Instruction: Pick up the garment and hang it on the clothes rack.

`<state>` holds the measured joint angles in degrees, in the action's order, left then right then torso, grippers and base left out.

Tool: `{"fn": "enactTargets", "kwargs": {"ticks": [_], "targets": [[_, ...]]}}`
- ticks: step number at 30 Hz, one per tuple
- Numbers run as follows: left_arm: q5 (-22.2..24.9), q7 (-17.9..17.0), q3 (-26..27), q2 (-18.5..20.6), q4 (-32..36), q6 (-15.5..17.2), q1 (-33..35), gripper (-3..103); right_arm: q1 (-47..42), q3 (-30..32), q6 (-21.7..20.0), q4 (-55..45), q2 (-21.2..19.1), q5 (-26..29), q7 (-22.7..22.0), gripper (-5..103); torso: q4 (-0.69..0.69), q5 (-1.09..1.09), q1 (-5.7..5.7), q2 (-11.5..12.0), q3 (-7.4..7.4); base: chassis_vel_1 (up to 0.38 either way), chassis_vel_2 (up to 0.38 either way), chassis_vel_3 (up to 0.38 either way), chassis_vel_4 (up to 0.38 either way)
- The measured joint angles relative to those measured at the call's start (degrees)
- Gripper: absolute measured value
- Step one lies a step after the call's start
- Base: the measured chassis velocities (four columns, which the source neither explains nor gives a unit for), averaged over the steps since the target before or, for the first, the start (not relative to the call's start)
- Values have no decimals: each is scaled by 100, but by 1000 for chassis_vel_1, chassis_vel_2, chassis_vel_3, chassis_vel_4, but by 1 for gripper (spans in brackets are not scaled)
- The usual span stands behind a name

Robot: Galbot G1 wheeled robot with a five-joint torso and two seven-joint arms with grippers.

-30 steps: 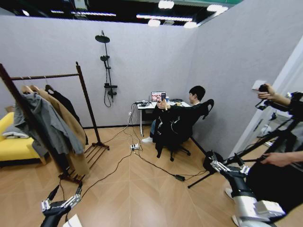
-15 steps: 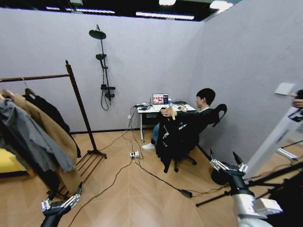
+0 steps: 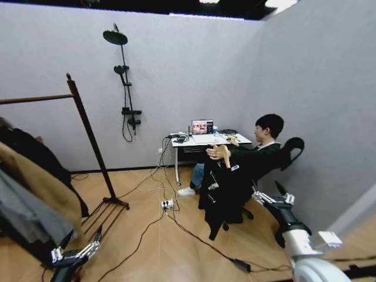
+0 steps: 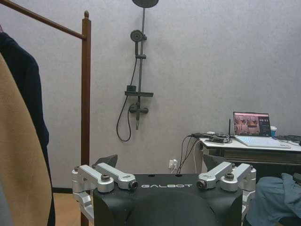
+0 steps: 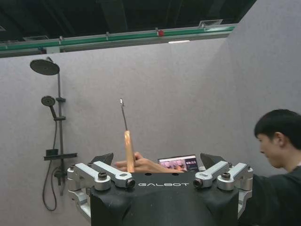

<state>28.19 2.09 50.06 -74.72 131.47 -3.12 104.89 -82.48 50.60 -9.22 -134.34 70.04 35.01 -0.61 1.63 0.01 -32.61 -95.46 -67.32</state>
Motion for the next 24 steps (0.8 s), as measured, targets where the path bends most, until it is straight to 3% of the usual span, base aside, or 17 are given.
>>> {"fn": "enactTargets", "kwargs": {"ticks": [4, 9, 12, 17, 24], "targets": [[0, 0, 0, 0, 0, 0, 1, 100, 255, -159, -166, -43, -174, 52, -2, 100, -1, -3, 2, -1, 1, -173, 182, 192, -182], [0, 0, 0, 0, 0, 0, 0, 100, 864, -184, -698, 195, -790, 580, -276, 100, 1, -1, 0, 0, 0, -79, 68, 70, -67], [0, 0, 0, 0, 0, 0, 0, 100, 1096, -186, -724, 326, -1003, 710, -400, 100, -2, -2, 3, -1, 1, 0, 0, 0, 0], [0, 0, 0, 0, 0, 0, 1, 100, 975, -191, -393, 352, -876, 466, -399, 100, 0, 1, 7, -4, 3, 0, 0, 0, 0], [0, 0, 0, 0, 0, 0, 1, 100, 821, -108, -345, 353, -817, 142, -287, 100, 0, -1, 6, -4, 2, 0, 0, 0, 0]]}}
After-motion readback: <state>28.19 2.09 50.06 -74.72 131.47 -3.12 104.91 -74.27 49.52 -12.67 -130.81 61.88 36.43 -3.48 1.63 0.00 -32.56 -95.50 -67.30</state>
